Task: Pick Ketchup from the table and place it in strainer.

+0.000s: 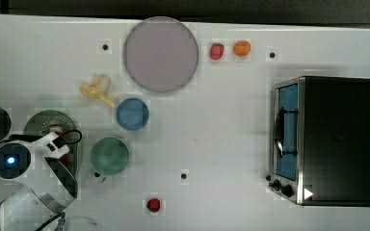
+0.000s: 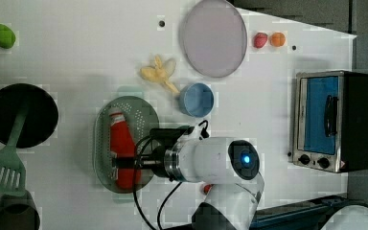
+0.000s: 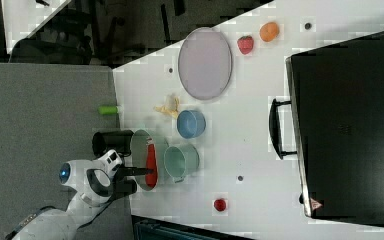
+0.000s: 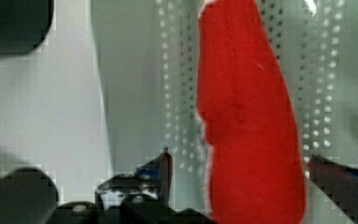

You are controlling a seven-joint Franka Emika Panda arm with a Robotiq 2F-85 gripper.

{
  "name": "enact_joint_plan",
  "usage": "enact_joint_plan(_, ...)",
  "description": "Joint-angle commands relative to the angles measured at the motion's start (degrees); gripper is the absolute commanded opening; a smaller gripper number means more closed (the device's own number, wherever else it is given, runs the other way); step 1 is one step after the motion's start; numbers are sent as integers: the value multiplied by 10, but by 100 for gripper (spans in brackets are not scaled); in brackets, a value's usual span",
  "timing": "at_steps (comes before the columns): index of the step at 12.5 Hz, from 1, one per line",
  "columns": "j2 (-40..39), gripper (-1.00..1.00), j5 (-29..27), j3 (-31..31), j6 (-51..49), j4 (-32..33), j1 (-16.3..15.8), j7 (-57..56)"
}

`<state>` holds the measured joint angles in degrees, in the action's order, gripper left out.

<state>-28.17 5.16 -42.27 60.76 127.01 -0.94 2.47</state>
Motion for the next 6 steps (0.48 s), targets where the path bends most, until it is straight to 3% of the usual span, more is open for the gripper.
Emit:
enact_joint_plan(1, 57, 100, -1, -7, 6, -24, 4, 90)
enact_joint_plan(3, 113, 100, -2, -7, -31, -34, 22, 122)
enact_joint_plan(6, 196, 100, -28, -6, -158, -70, 77, 111)
